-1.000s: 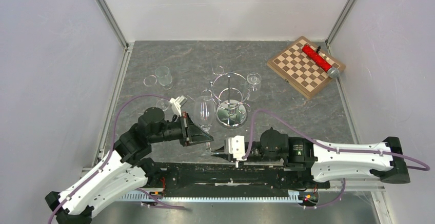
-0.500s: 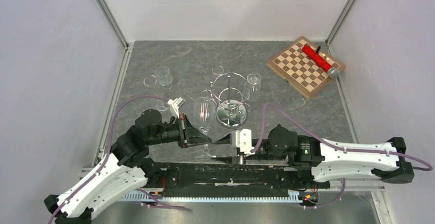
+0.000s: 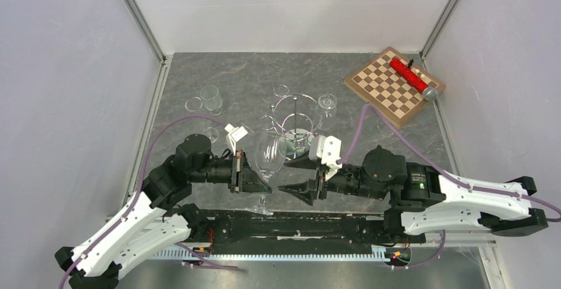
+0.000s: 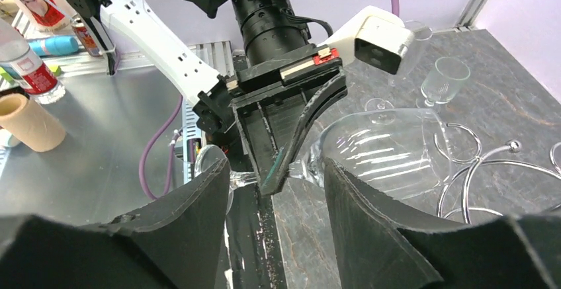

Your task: Take the wine glass off the wine glass rack

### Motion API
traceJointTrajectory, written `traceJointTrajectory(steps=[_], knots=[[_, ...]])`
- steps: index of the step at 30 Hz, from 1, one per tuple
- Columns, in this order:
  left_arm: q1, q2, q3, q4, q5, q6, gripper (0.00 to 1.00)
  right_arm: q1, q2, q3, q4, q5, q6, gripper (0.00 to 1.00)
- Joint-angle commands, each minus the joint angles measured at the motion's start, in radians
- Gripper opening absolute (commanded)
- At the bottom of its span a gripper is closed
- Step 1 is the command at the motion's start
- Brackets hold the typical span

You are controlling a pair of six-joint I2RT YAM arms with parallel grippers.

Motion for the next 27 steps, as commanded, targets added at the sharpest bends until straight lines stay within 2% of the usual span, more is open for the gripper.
traceJointTrajectory(steps=[1,8,13,21,27], knots=[[-0.002,0.025,0.102,-0.042,0.108,0.205,0.02,-0.013,0.036,0.118,-0.122,0.057,0.068,0.57],[-0.002,0.08,0.166,-0.158,0.125,0.4,0.02,-0.208,0.143,0.324,-0.27,-0.16,0.129,0.56],[-0.002,0.077,0.189,-0.207,0.106,0.519,0.02,-0.342,0.188,0.387,-0.29,-0.343,0.142,0.57],[-0.002,0.08,0.157,-0.2,0.122,0.592,0.02,-0.558,0.213,0.358,-0.264,-0.667,0.244,0.55],[-0.002,0.051,0.139,-0.173,0.154,0.633,0.02,-0.63,0.232,0.334,-0.238,-0.846,0.278,0.54]])
